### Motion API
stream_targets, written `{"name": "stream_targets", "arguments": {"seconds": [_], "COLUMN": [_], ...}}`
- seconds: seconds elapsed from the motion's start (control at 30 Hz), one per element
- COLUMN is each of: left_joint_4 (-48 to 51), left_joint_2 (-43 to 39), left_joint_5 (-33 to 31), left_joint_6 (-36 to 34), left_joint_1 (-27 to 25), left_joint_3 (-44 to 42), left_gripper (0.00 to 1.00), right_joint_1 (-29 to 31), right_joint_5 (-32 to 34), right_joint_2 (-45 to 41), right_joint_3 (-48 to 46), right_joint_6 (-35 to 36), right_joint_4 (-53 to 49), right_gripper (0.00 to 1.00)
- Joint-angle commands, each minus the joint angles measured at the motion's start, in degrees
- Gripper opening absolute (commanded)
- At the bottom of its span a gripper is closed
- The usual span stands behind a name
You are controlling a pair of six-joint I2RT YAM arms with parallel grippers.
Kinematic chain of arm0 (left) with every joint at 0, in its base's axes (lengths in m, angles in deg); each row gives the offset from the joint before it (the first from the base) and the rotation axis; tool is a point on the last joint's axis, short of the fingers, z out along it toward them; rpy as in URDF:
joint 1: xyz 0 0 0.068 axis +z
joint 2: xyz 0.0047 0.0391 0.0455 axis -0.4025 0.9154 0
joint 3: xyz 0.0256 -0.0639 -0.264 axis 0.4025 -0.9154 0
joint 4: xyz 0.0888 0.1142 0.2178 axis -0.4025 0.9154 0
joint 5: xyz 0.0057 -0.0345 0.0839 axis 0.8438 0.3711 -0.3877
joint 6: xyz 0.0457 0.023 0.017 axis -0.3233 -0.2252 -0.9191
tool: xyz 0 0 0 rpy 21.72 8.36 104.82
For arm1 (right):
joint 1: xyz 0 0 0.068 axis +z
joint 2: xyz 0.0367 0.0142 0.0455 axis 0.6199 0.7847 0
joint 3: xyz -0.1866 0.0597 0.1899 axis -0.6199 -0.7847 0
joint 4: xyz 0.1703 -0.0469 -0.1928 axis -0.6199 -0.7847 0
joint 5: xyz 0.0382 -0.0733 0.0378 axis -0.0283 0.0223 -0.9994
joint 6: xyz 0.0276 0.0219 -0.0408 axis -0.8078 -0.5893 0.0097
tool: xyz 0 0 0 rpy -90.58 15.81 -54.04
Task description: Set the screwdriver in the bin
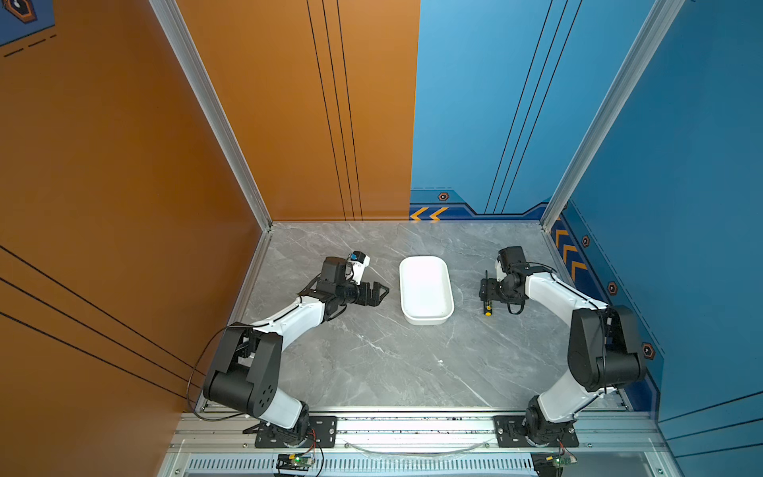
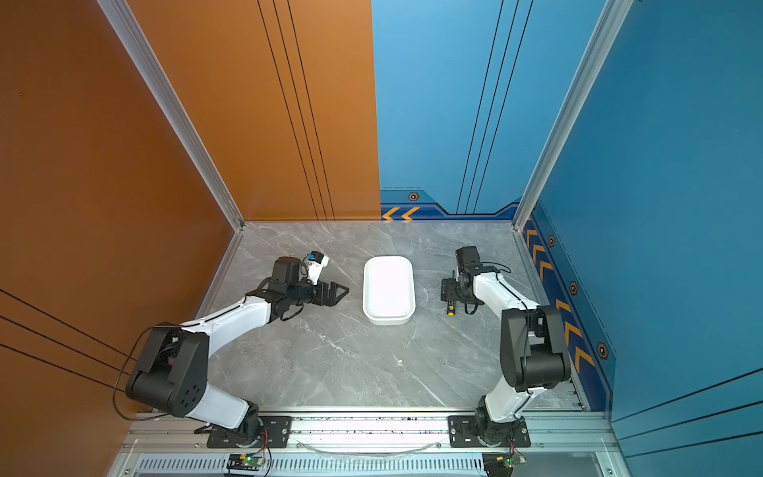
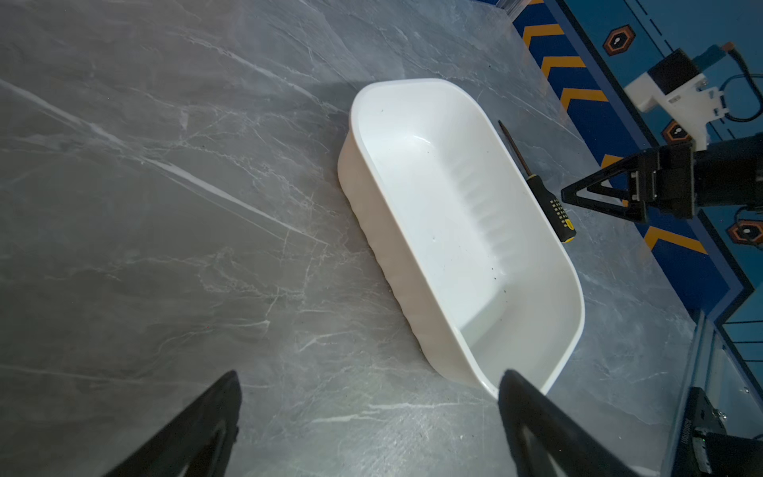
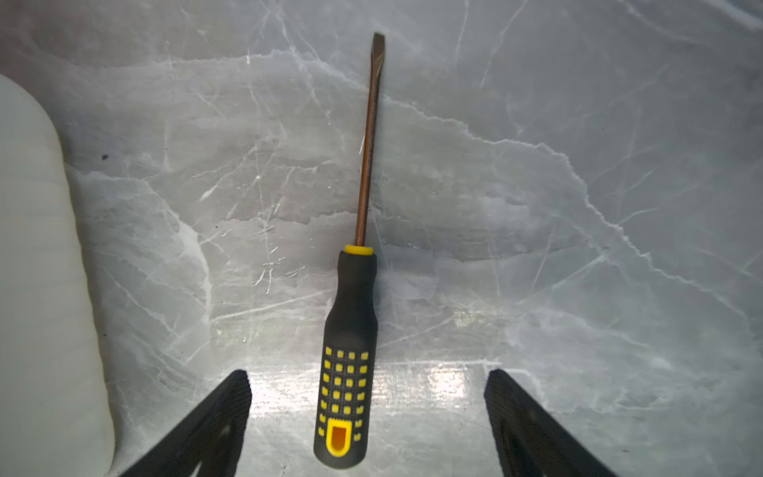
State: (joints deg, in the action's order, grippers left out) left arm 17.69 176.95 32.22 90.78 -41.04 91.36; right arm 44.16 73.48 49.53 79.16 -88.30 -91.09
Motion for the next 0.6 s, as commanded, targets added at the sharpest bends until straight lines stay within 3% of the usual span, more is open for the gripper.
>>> {"name": "stream_targets", "arguments": {"seconds": [0.0,0.2,0.57], "left_joint_4": [2.41,2.34,2.32], "left_joint_2": [1.43,5.13,6.25], "left_joint_5": [5.75,10.68,10.77], "left_joint_6": [1.12,2.35,2.23], "left_joint_1": [-0.88,-0.98,-1.4], "left_joint_3": [2.29,4.73,5.09], "left_gripper": [0.98,0.98,0.98], "right_joint_1": [0.52,1.85,2.63], "right_joint_5": [-0.48,-0.31,0.22], "right_joint_2": [1.62,3.39,6.77], "right_joint_3": [1.59,1.98,2.65], "right_joint_6": [-1.58,-2.47,-2.34], "right_joint_4": [-2.43,-2.57,-3.19], "right_gripper": [0.83,0.82,0.71]}}
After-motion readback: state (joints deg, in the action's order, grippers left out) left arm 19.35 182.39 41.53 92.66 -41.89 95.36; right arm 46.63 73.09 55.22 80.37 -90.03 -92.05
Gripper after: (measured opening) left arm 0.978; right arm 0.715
